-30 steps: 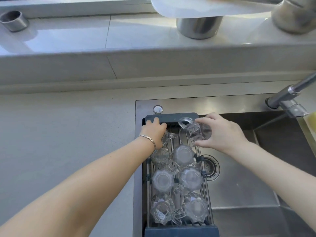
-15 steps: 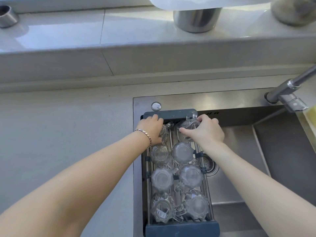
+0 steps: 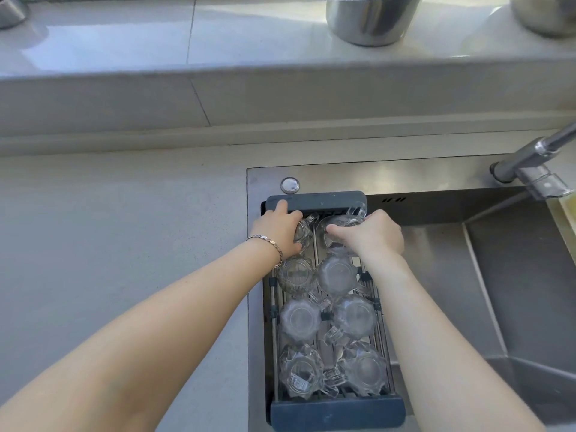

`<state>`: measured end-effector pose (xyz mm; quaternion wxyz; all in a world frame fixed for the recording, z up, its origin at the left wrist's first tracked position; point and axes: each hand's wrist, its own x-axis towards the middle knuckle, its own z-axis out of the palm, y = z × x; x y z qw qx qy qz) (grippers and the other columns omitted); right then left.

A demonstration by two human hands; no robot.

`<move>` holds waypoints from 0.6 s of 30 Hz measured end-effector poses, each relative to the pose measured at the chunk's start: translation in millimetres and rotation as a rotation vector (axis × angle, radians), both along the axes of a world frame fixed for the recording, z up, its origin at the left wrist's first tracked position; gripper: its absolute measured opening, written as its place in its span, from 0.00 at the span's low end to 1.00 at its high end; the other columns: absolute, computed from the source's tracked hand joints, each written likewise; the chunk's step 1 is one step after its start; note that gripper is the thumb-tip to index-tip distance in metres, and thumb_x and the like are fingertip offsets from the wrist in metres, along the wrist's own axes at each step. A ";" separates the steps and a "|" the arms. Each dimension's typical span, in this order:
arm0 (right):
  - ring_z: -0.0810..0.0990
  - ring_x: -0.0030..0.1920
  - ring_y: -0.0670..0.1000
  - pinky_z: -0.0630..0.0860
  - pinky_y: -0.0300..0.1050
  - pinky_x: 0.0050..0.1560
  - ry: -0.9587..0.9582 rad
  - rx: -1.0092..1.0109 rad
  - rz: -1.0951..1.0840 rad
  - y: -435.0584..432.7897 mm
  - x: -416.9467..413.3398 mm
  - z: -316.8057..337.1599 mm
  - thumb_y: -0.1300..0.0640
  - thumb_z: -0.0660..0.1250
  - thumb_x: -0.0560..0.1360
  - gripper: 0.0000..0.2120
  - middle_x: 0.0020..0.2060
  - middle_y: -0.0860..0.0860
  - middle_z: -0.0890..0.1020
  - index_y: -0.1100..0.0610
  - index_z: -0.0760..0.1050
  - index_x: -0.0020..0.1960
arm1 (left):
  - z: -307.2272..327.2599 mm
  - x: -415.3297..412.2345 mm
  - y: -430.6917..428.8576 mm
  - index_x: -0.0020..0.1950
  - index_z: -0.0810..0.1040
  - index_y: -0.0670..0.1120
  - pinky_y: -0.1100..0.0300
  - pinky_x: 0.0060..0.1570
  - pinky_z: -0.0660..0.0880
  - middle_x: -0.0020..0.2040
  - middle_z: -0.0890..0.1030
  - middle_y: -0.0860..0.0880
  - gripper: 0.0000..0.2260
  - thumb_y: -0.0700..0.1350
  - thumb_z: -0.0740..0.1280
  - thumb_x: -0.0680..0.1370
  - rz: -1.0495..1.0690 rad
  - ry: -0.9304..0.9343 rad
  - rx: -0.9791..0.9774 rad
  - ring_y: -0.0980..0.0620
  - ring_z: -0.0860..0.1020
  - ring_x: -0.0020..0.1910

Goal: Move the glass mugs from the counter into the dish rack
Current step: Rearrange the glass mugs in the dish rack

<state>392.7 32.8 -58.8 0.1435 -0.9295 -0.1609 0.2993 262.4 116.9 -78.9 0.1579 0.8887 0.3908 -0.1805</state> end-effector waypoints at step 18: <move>0.74 0.59 0.61 0.74 0.52 0.53 -0.070 0.105 0.190 -13.2 -29.0 -37.1 0.40 0.65 0.72 0.33 0.61 0.60 0.69 0.57 0.63 0.70 | -2.8 -9.8 0.8 0.72 0.63 0.51 0.53 0.54 0.75 0.64 0.68 0.44 0.29 0.53 0.69 0.73 0.047 -0.098 -0.046 0.44 0.73 0.59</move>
